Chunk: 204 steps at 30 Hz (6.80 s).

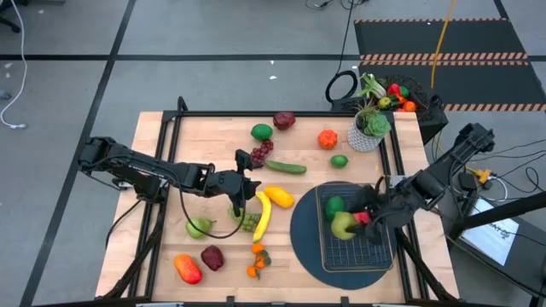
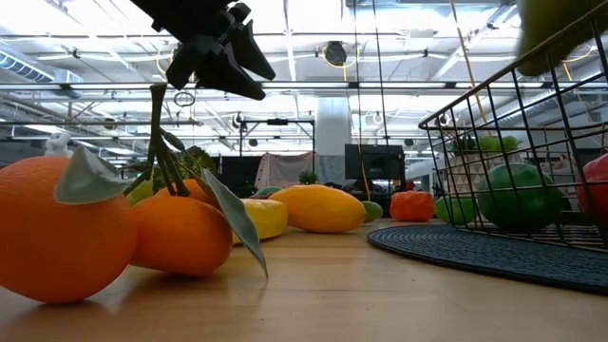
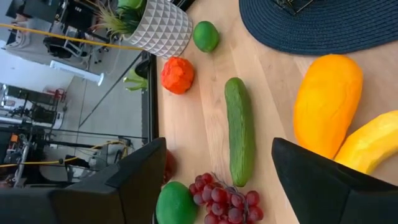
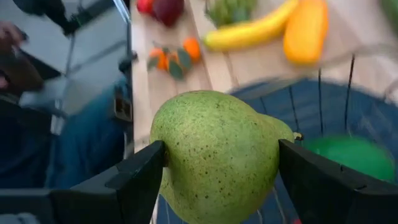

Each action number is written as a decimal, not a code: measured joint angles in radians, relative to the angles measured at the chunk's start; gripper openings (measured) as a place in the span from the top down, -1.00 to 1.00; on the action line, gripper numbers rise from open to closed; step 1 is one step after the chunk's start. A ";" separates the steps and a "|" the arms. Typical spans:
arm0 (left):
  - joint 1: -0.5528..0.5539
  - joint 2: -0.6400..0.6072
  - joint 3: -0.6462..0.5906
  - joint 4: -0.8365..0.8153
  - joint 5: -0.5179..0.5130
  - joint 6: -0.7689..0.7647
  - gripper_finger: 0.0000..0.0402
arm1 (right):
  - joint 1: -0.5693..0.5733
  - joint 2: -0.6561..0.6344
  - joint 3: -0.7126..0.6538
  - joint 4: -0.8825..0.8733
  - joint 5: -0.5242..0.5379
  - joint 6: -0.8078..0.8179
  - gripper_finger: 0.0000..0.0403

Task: Build produce basket
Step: Put the top pear into the wire basket, then put the bottom dark red apple into the wire basket

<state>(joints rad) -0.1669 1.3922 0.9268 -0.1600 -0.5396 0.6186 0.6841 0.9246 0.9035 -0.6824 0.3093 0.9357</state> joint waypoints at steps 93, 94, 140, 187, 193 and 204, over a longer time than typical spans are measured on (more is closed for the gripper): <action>-0.293 -0.180 0.000 -0.577 0.257 -0.943 -0.42 | -0.726 0.116 -0.243 1.122 -0.027 -0.933 -0.93; -0.317 -0.180 0.000 -0.585 0.257 -0.955 -0.42 | -0.730 0.116 -0.243 1.129 -0.027 -0.937 -0.93; -0.701 0.237 0.002 -0.466 0.307 -0.830 -0.59 | -0.532 0.189 -0.243 1.174 0.003 -0.795 -0.93; -0.162 -0.036 0.000 -0.069 0.019 -0.660 -0.55 | -0.427 0.690 -0.060 1.420 -0.024 -1.552 -0.93; -0.146 -0.036 0.000 -0.046 0.144 -0.682 -0.56 | -0.427 0.744 -0.039 1.495 -0.021 -1.614 -0.93; -0.140 -0.036 0.000 -0.034 0.198 -0.700 -0.56 | -0.438 0.759 -0.038 1.501 -0.033 -1.604 -0.71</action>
<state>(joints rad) -0.3073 1.3560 0.9268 -0.1940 -0.3413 -0.0819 0.2458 1.6840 0.8654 0.8188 0.2761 -0.6685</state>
